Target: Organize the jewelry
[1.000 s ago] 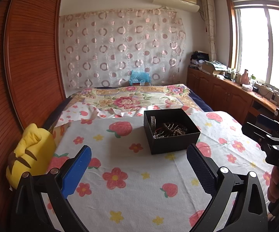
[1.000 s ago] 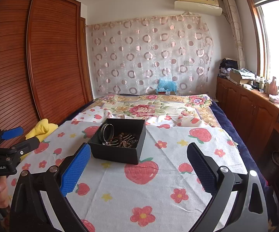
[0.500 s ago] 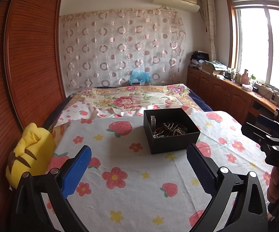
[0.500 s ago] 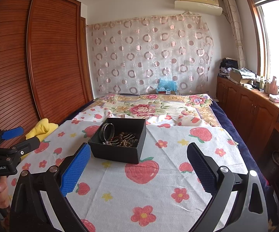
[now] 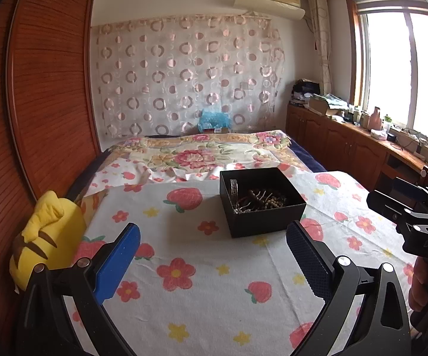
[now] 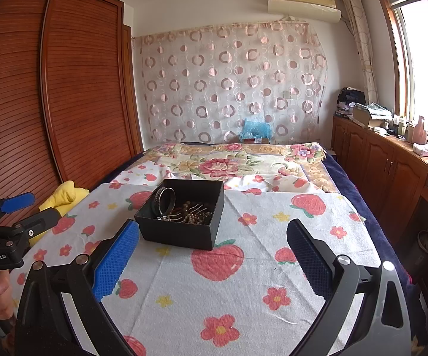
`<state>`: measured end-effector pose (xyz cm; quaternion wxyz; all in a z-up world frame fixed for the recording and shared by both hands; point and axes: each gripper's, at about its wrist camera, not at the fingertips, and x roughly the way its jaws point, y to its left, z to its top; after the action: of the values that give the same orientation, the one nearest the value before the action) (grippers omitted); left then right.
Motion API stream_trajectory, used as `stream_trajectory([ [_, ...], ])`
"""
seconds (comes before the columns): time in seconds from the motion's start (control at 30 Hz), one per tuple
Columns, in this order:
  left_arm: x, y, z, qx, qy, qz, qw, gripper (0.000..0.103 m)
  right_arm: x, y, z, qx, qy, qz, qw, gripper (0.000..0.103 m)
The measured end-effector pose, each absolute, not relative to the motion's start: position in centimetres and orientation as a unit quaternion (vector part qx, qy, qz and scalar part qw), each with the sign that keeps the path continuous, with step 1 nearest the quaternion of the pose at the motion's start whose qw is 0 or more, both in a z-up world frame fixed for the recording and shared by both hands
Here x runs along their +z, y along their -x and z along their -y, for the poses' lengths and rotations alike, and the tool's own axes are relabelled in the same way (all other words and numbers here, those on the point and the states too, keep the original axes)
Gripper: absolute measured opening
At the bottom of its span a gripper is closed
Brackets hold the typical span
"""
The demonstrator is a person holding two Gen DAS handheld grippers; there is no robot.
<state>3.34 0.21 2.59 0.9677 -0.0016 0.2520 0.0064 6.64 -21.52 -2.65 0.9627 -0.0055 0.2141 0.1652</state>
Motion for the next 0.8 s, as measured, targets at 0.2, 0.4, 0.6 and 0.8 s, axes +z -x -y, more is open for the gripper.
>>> stream_trajectory([
  [0.2,2.57,-3.32,-0.17,0.007,0.001,-0.252,0.968,0.095,-2.60,-6.64,21.52,0.165,0.006,-0.214,0.963,0.100],
  [0.4,2.57,-3.31,-0.16,0.007,0.001,-0.251,0.968,0.095,-2.55,-6.65,21.53,0.165,0.006,-0.214,0.963,0.100],
  [0.6,2.63,-3.31,-0.10,0.006,0.003,-0.251,0.968,0.095,-2.51,-6.65,21.53,0.166,0.006,-0.213,0.963,0.100],
  [0.8,2.59,-3.31,-0.09,0.006,0.002,-0.251,0.968,0.095,-2.47,-6.66,21.53,0.165,0.005,-0.214,0.963,0.100],
])
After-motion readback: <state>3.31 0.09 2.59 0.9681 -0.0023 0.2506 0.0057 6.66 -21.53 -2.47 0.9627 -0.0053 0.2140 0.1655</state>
